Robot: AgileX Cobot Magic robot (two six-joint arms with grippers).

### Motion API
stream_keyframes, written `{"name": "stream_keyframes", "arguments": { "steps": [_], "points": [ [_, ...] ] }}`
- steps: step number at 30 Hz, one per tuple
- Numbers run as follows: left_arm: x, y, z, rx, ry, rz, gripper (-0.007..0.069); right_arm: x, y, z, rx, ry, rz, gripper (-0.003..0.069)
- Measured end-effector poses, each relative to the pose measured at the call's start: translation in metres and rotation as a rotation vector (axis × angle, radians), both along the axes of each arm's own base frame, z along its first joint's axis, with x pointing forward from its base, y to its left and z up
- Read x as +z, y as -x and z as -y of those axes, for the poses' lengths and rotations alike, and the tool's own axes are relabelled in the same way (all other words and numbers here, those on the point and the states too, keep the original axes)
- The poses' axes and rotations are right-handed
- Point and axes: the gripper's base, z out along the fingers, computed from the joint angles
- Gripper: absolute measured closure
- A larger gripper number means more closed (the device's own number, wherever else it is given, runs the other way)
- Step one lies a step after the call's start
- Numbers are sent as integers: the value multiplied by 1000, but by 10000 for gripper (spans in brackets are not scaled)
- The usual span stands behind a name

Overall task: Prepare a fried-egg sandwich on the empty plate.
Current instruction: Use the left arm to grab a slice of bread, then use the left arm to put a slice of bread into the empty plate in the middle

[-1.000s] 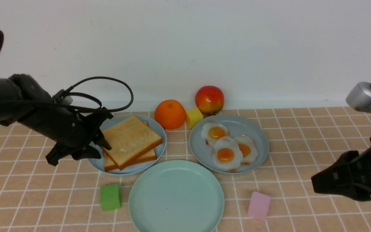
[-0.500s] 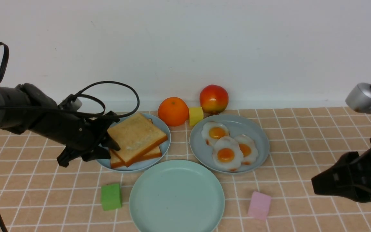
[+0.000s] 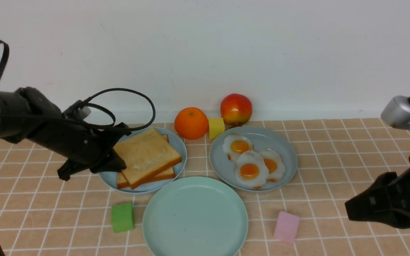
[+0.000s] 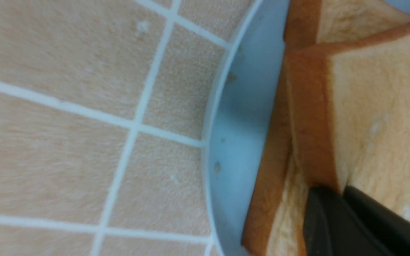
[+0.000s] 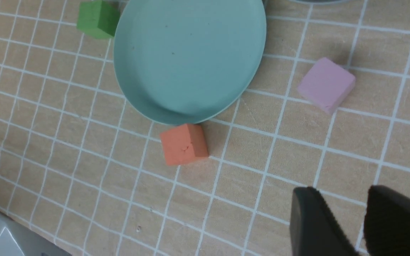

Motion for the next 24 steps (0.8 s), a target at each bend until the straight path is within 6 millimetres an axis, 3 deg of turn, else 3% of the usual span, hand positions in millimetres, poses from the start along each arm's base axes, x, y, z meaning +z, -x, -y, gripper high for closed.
{"name": "stream_keyframes", "arguments": {
  "steps": [5, 8, 11, 13, 19, 24],
  "points": [
    [29, 8, -3, -50, -56, 63, 637, 0, 0, 0, 0, 3, 1, 418],
    [56, 19, 0, -129, -82, 127, 637, 0, 0, 0, 0, 3, 1, 418],
    [69, 29, 13, -251, -90, 151, 637, 0, 0, 0, -1, 3, 3, 418],
    [73, 38, 35, -368, -71, 150, 637, 0, -1, 0, -5, 1, 9, 418],
    [59, 60, 78, -485, -28, 83, 637, 1, -2, 0, -10, 0, 18, 418],
    [29, 70, 84, -447, -24, -14, 637, 1, -3, 0, -16, -2, 30, 418]
  ]
}}
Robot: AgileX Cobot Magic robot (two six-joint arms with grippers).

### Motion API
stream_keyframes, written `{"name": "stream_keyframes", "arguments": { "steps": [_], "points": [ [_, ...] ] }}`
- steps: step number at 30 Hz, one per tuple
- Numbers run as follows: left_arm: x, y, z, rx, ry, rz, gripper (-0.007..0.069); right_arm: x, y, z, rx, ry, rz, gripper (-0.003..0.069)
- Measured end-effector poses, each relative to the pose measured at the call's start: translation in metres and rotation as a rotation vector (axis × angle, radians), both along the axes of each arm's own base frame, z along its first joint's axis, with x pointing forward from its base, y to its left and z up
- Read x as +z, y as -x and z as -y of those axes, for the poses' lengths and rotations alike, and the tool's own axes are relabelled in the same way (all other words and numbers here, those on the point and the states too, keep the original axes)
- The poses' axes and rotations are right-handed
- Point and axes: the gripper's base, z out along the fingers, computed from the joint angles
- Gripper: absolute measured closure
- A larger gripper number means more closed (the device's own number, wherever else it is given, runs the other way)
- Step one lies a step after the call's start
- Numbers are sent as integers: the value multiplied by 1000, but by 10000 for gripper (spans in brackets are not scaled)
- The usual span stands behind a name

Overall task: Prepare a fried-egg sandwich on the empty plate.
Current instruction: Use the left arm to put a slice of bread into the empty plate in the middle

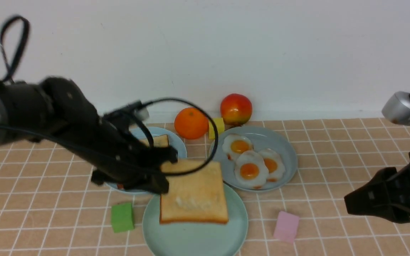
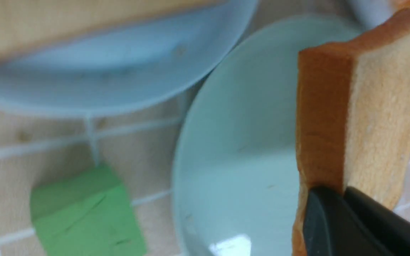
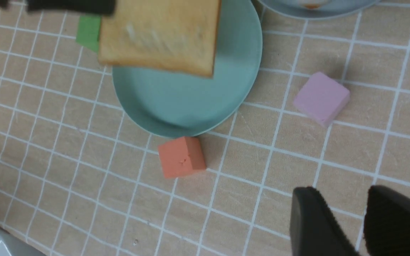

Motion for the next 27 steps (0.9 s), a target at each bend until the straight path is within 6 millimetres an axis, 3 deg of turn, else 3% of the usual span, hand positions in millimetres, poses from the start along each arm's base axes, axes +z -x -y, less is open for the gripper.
{"name": "stream_keyframes", "arguments": {
  "steps": [5, 15, 21, 23, 27],
  "points": [
    [-20, 1, -1, 19, -17, -47, 624, 1, -1, 0, -6, -2, 11, 418],
    [-21, 1, 1, 18, 3, -52, 556, 4, -7, 1, -41, -12, 71, 418],
    [-21, 2, 1, -3, 1, -60, 454, 5, -9, 1, -57, -17, 100, 418],
    [-18, 3, 1, -11, -1, -46, 382, 6, -10, 2, -65, -20, 113, 418],
    [6, 3, -2, -64, -39, 36, 267, 7, -11, 2, -71, -26, 129, 418]
  ]
}}
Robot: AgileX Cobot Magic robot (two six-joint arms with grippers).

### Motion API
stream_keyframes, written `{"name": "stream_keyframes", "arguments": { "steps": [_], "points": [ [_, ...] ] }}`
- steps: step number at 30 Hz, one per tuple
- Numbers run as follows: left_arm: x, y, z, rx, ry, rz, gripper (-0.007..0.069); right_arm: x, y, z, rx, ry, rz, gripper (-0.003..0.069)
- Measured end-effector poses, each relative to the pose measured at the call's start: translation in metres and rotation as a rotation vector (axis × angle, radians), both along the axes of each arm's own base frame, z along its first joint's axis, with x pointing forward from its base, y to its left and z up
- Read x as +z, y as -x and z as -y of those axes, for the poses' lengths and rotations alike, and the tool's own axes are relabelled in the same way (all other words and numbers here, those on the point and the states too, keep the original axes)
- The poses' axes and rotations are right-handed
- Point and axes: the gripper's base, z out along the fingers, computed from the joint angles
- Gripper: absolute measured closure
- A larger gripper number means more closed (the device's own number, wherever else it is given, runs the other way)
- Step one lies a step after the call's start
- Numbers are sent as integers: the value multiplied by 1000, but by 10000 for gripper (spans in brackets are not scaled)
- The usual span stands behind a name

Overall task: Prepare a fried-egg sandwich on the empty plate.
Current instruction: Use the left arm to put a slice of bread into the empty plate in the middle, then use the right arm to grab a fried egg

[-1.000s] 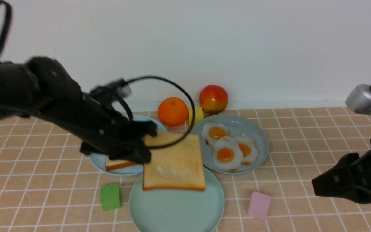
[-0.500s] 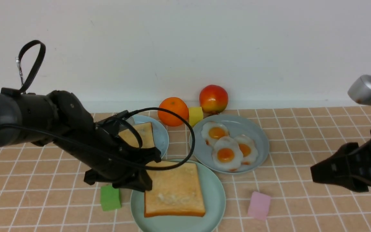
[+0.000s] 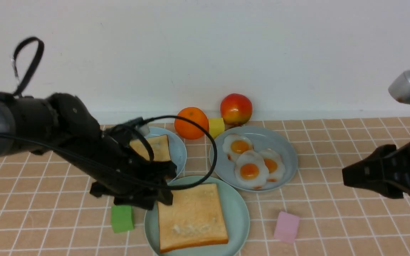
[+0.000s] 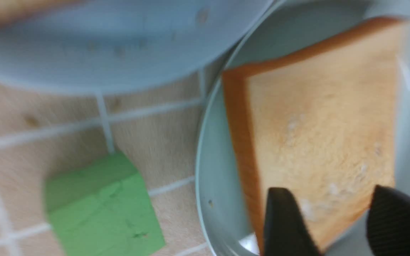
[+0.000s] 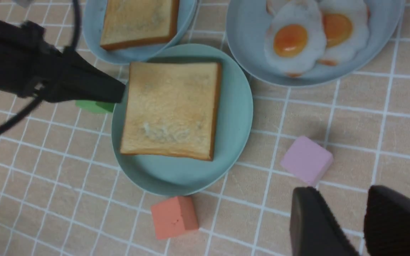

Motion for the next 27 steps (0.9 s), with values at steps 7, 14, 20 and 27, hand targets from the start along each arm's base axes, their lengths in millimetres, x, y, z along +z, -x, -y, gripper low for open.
{"name": "stream_keyframes", "arguments": {
  "steps": [7, 14, 20, 27],
  "points": [
    [78, 5, -4, -132, -58, 163, 221, 5, -13, 0, 13, 57, 30, 401],
    [139, 33, -10, -166, -15, 290, 324, 0, -57, -11, 15, 88, -96, 347],
    [137, 75, -14, -272, 47, 339, 539, -28, -120, -27, 68, 130, -204, 326],
    [113, 99, -16, -362, 67, 369, 638, -45, -191, -49, 210, 182, -265, 325]
  ]
}}
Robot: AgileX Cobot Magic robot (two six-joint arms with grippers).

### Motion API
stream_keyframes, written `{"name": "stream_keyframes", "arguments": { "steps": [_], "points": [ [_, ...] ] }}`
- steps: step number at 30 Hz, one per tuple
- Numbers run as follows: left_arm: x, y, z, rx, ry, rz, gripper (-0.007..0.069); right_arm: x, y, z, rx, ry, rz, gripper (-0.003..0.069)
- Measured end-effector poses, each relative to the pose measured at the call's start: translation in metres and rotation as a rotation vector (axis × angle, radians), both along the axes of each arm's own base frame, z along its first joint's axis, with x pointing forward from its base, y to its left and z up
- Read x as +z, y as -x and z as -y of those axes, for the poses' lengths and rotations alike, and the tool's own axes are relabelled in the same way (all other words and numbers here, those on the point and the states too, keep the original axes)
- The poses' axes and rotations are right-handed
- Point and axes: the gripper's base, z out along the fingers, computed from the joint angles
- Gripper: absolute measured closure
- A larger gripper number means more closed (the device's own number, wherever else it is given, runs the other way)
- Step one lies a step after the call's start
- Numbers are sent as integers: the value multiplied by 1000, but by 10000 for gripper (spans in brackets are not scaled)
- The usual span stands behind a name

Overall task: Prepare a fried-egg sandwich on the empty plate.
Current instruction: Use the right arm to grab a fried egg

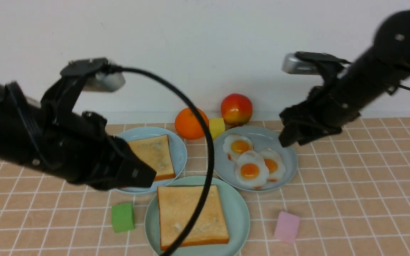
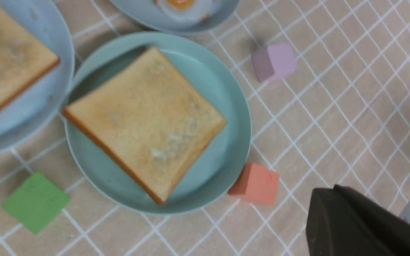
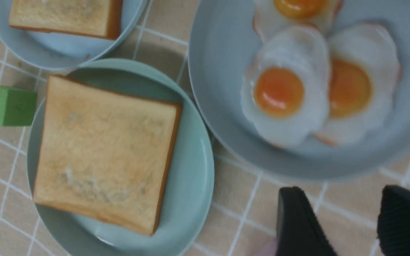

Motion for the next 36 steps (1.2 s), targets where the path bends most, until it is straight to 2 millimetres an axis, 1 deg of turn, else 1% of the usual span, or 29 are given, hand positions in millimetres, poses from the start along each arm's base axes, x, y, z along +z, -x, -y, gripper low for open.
{"name": "stream_keyframes", "arguments": {
  "steps": [1, 2, 3, 4, 5, 6, 9, 12, 16, 20, 23, 26, 29, 30, 36],
  "points": [
    [-3, 1, 0, 2, -4, -6, 638, -3, -8, -3, 16, 3, -14, 325],
    [-6, 1, -1, 10, -15, -14, 638, -10, -24, -7, 49, 8, -45, 325],
    [-7, 1, -2, 16, -23, -19, 638, -17, -32, -10, 66, 12, -67, 325],
    [-8, 0, -3, 21, -29, -19, 638, -23, -38, -12, 77, 15, -83, 325],
    [-8, 0, -3, 23, -29, -20, 638, -25, -40, -12, 79, 16, -88, 325],
    [-8, 0, -4, 33, -36, -21, 638, -40, -51, -15, 92, 22, -120, 325],
    [-8, 0, -4, 41, -42, -25, 638, -65, -67, -20, 107, 30, -143, 325],
    [-8, 0, -4, 43, -42, -27, 638, -79, -78, -22, 109, 31, -148, 325],
    [-9, 0, -4, 43, -42, -31, 638, -90, -84, -24, 110, 31, -151, 325],
    [-9, 0, -4, 42, -42, -33, 638, -96, -86, -25, 104, 21, -154, 325],
    [-9, 0, -4, 42, -42, -33, 638, -104, -88, -26, 96, 14, -158, 325],
    [-9, 0, -4, 42, -42, -33, 638, -107, -90, -27, 88, -1, -154, 326],
    [-9, 0, -4, 41, -43, -33, 638, -110, -91, -29, 82, -18, -156, 343],
    [-9, 0, -4, 41, -43, -33, 638, -111, -92, -29, 81, -21, -159, 351],
    [-9, 0, -4, 42, -42, -32, 638, -112, -90, -30, 87, -23, -176, 473]
  ]
}}
